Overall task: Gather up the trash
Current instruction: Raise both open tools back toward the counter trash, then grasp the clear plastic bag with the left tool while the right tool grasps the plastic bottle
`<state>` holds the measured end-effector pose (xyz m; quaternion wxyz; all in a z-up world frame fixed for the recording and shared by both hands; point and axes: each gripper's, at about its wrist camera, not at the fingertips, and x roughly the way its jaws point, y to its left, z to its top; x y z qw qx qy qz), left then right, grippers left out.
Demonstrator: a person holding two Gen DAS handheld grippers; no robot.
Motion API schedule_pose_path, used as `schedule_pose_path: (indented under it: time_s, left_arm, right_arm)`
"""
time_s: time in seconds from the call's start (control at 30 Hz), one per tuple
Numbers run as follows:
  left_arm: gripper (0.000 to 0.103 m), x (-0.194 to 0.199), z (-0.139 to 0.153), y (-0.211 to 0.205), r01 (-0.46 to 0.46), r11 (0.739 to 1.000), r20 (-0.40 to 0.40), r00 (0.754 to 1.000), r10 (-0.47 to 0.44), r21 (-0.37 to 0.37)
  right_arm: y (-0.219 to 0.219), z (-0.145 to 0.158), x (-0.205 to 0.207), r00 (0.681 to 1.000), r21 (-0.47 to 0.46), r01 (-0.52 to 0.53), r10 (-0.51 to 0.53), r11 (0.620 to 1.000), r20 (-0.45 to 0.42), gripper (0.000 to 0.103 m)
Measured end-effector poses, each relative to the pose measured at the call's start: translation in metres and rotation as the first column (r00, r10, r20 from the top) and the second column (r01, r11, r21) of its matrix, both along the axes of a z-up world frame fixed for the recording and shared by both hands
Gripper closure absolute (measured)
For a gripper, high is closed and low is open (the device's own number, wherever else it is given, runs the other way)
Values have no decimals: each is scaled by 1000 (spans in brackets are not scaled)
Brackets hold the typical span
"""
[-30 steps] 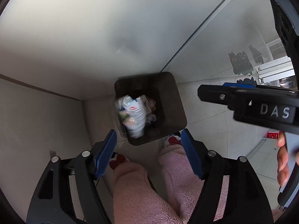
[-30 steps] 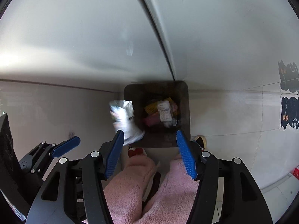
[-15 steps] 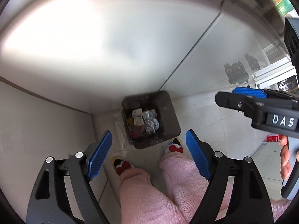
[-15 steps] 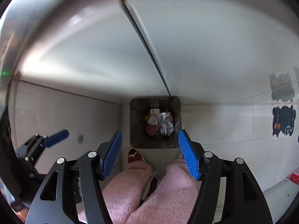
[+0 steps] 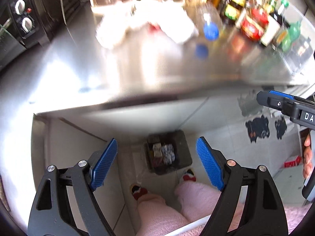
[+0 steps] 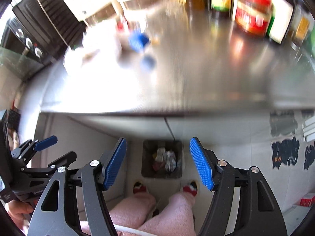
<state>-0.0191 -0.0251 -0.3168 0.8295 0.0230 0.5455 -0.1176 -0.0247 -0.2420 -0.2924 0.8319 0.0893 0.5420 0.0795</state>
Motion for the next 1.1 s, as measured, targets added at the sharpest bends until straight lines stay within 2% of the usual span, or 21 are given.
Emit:
schedule_pose_path:
  time_s: [0.23,0.43,0.77,0.93,1.1]
  left_arm:
    - [25,34,50,15,-28,999,102,994,29,-15]
    - [25,68,64,29,-55,998,160,986,55,-2]
    - [25,126,63,34,-59,997,203,978,49,41]
    - [25,150,54,32,-42,998,194,981,31,52]
    - [26,171,36,32,-37,998,153,988,28,60]
  right_arm:
    - [-4,42,36,994,10,19,-20,1000,103,35]
    - [-3,55,71,990,7,31,-32,999,136,35]
    - [-3,49,134,989,23,76,-79,997,123,35]
    - [-3,42,170,987,-8,109,-107,994,116,35]
    - [-2,26,191,990,-21,125,-124,992,71,35]
